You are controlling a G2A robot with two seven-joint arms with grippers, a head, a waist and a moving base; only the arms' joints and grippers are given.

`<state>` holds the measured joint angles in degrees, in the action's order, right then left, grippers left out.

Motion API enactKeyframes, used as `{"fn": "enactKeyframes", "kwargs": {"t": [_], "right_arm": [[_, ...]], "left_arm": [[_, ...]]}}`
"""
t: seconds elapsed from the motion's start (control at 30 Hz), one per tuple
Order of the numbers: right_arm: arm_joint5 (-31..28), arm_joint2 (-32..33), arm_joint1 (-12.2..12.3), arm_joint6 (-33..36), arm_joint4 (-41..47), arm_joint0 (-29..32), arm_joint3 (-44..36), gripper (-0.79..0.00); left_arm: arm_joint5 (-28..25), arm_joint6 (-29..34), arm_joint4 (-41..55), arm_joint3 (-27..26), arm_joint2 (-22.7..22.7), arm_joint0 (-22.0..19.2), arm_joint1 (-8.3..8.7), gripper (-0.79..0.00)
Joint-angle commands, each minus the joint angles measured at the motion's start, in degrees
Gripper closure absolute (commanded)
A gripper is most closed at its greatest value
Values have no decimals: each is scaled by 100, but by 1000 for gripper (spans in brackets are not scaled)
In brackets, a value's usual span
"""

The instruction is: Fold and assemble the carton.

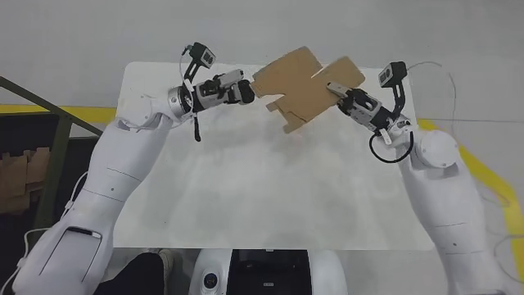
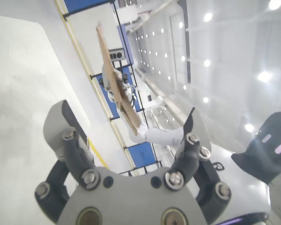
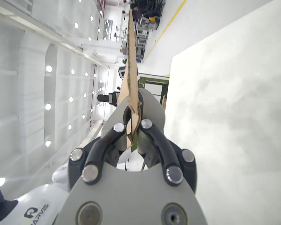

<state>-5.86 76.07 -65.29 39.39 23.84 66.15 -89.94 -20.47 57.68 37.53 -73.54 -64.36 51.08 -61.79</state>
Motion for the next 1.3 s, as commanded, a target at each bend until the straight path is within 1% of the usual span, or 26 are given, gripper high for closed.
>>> {"fn": "enactKeyframes", "kwargs": {"t": [0.0,0.2,0.3,0.4,0.7,0.97,1.0,1.03,1.07,1.1,1.13,1.2,1.27], "right_arm": [[138,74,5,-351,-71,163,-273,0],[511,223,16,-1269,-533,620,-955,0],[663,238,19,-1565,-806,802,-1208,0],[795,204,18,-1753,-1068,938,-1395,0],[969,-22,-11,-1903,-1459,1018,-1571,0],[1032,-117,-42,-1962,-1530,985,-1563,0],[1023,-122,-46,-1964,-1530,986,-1567,0],[1021,-127,-49,-1968,-1533,989,-1571,0],[1023,-130,-52,-1973,-1537,992,-1578,0],[1027,-133,-54,-1978,-1545,995,-1590,0],[1031,-135,-56,-1984,-1558,1000,-1600,0],[1042,-136,-61,-1993,-1578,1009,-1628,0],[1054,-137,-64,-1989,-1589,1018,-1655,0]], "left_arm": [[26,-364,-61,-39,56,17,-32,-785],[-105,-995,-633,-175,280,-7,-120,-785],[-165,-1282,-859,-38,418,-66,-180,-785],[-201,-1405,-899,100,555,-157,-248,-785],[-294,-1492,-1041,242,739,-354,-376,-785],[-312,-1428,-1166,331,804,-435,-445,-785],[-308,-1442,-1172,347,803,-439,-452,-736],[-308,-1451,-1176,361,802,-447,-460,-539],[-312,-1459,-1179,375,802,-455,-469,-391],[-304,-1465,-1184,392,803,-466,-477,-311],[-298,-1473,-1187,407,804,-476,-485,-289],[-287,-1498,-1207,437,802,-499,-501,-203],[-279,-1523,-1224,461,798,-515,-515,-148]]}}
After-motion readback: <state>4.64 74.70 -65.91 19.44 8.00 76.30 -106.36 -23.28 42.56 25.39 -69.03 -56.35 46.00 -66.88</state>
